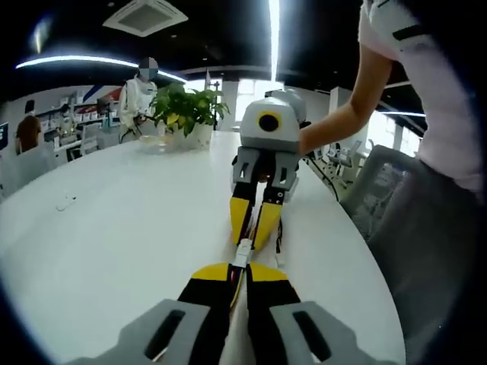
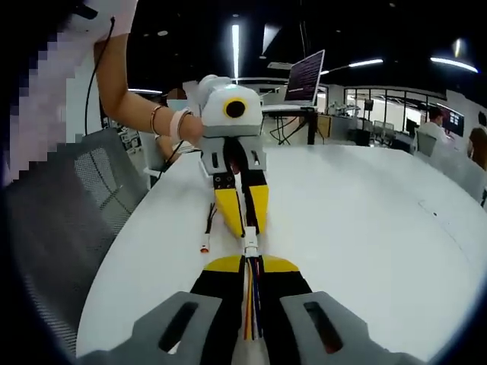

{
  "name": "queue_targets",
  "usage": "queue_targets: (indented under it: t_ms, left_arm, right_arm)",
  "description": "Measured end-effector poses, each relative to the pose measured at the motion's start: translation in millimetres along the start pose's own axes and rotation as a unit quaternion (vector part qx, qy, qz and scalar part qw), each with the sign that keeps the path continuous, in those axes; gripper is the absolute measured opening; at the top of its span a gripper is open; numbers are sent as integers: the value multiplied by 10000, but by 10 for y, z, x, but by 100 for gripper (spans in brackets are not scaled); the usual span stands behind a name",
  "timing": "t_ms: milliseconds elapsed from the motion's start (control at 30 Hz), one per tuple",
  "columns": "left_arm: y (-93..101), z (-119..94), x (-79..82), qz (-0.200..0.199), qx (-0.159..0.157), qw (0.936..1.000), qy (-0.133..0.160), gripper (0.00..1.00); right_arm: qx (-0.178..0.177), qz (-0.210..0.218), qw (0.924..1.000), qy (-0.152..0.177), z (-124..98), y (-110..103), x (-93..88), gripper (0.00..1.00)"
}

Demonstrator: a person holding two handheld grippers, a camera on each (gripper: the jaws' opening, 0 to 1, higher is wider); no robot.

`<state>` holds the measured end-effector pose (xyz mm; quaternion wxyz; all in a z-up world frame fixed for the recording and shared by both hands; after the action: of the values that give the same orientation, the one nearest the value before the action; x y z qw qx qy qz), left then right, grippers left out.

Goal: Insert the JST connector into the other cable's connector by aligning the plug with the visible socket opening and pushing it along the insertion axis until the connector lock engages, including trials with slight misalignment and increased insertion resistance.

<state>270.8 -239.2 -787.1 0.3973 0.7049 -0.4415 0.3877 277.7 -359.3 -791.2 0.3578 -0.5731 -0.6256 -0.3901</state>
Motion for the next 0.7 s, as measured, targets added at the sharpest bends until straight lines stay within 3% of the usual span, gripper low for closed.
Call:
queue_targets:
  t_ms: [233, 700]
  left_arm:
    - [10, -65, 22, -247, -144, 9992, 291, 1]
    - [36, -21, 16, -212, -172, 9993, 236, 1]
  right_arm:
    - [48, 163, 9997, 198, -33, -3, 65, 2]
    - [152, 123, 9998, 87, -5, -2, 45, 2]
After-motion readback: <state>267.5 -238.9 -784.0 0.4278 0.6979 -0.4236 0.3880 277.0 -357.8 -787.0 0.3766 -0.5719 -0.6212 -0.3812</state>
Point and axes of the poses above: the point that each gripper's makers call its tool centre point, and the gripper's own axes: z roughly forward along the fingers, y roughly to its right, x roughly out of its top, the point moved 6 cm from there along -z, roughly backward along the fingers, and after that the axes turned 8 degrees about -z, right-handed, at the moved point
